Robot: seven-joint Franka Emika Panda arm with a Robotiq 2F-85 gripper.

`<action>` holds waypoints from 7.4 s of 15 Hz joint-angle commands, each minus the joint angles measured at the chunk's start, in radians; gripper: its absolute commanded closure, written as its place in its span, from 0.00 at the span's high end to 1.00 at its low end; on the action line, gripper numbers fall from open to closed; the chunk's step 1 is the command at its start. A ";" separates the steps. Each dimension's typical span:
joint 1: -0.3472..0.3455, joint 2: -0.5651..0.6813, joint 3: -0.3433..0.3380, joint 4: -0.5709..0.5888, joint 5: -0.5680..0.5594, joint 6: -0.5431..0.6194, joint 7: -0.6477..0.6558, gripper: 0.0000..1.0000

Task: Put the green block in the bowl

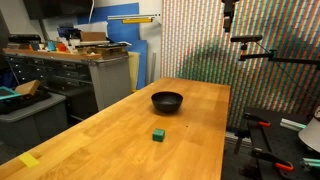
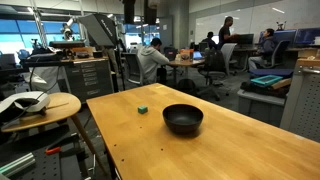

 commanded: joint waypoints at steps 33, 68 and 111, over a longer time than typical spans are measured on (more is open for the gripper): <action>0.271 0.361 0.431 -0.250 0.117 0.786 0.232 1.00; 0.321 0.993 0.389 0.050 -0.021 1.104 0.324 0.74; -0.009 0.916 0.304 0.177 0.069 0.932 0.234 0.92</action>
